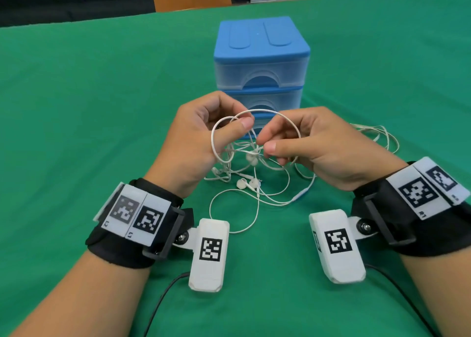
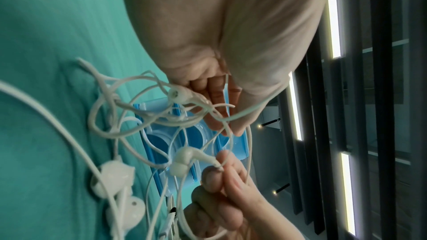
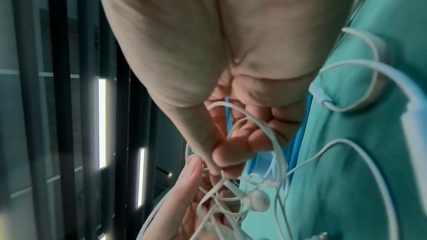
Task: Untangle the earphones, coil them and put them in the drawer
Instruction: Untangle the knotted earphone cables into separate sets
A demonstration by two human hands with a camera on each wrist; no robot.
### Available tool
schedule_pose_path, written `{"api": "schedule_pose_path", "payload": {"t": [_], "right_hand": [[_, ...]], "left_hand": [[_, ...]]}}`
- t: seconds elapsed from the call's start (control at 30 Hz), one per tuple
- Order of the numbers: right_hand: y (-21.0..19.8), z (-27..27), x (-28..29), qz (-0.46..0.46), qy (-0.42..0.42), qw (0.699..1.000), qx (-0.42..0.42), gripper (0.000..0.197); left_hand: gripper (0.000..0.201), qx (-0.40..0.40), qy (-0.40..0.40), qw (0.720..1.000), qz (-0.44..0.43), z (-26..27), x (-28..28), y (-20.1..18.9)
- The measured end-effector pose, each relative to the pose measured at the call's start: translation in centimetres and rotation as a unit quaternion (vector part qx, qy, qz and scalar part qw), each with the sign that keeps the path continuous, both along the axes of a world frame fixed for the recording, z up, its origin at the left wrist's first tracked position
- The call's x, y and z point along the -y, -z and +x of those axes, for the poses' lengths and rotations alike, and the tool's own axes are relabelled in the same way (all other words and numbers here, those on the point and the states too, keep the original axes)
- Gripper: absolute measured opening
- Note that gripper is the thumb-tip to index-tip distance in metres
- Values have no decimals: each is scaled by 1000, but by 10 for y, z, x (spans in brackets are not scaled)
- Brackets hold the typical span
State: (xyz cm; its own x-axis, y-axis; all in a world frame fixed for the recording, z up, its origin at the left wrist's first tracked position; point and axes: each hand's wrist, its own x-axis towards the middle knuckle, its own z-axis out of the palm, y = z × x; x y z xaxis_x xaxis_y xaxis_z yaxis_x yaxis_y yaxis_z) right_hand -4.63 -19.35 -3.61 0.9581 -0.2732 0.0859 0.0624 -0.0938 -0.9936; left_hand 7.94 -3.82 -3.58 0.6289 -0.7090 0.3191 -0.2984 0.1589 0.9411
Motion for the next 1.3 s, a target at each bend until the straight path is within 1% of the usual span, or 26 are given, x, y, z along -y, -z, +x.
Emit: {"api": "schedule_pose_path", "payload": {"t": [0.13, 0.27, 0.33, 0.4, 0.67, 0.8, 0.9, 0.97, 1.07, 1.13, 1.2, 1.27, 1.3], "right_hand": [[-5, -1, 2, 77, -1, 995, 69, 12], [-9, -5, 6, 174, -27, 977, 121, 13], [-12, -8, 9, 225, -51, 965, 126, 12], [-15, -11, 10, 244, -70, 960, 117, 12], [-12, -9, 7, 198, -83, 973, 85, 18], [-3, -3, 1, 107, -85, 989, 53, 16], [-1, -2, -2, 83, -93, 990, 61, 21], [-4, -4, -3, 90, -100, 988, 79, 20], [-9, -7, -3, 115, -124, 980, 106, 17], [-10, -8, -2, 130, -134, 976, 110, 22], [-13, -10, -1, 140, -139, 977, 87, 22], [-15, -10, -1, 116, -135, 983, 51, 18], [-14, -9, -2, 101, -128, 986, 33, 23]], "left_hand": [[10, 5, 9, 1000, 15, -1, 0, 0], [12, 15, 5, 1000, 27, 0, 1, 1], [10, 18, -9, 999, 28, 2, 1, 2], [7, 16, -17, 999, 24, 3, 1, 2], [11, 19, -30, 999, 5, 4, 1, 2], [13, 10, 6, 1000, 11, 3, 1, 3], [15, 13, 29, 999, 19, 3, 1, 4], [15, 24, 35, 999, 24, 3, 0, 3], [16, 32, 17, 999, 34, 4, 0, 4], [17, 35, 0, 999, 40, 5, 0, 5], [16, 34, -12, 999, 35, 6, 0, 5], [15, 27, -18, 999, 21, 6, -1, 4], [15, 27, -17, 999, 14, 5, -1, 4]]}}
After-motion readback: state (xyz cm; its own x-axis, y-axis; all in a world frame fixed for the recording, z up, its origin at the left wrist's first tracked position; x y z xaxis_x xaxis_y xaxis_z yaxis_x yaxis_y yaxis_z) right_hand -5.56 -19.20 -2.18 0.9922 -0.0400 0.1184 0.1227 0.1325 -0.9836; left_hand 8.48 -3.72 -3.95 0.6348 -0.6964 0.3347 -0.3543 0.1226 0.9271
